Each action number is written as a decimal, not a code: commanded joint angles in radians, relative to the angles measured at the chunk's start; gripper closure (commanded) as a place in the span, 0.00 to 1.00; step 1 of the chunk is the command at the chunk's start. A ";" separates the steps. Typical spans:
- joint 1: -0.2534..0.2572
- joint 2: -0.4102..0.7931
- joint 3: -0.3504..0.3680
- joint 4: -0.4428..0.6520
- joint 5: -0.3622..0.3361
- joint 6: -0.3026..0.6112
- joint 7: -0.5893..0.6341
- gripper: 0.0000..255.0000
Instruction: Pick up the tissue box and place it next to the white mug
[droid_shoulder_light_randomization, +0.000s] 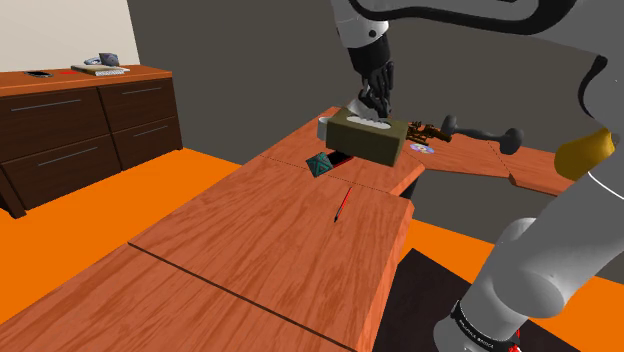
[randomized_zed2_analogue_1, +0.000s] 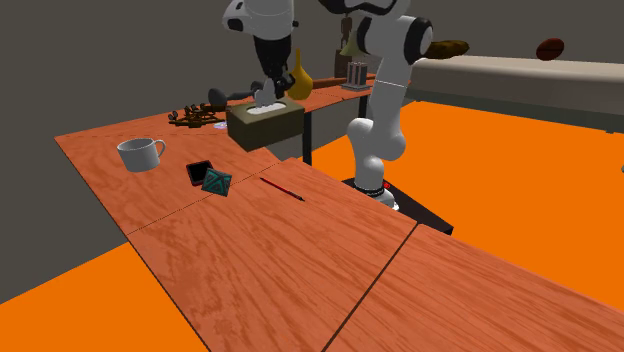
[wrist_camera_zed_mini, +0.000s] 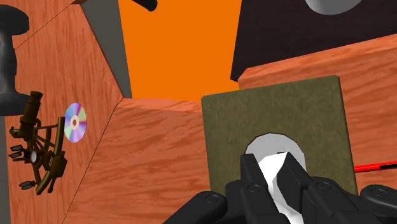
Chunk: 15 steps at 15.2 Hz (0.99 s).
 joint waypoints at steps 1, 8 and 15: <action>-0.017 0.006 -0.029 0.004 -0.025 0.022 -0.048 1.00; -0.085 0.034 -0.135 0.007 -0.096 0.124 -0.206 1.00; -0.155 0.116 -0.229 0.076 -0.150 0.218 -0.348 1.00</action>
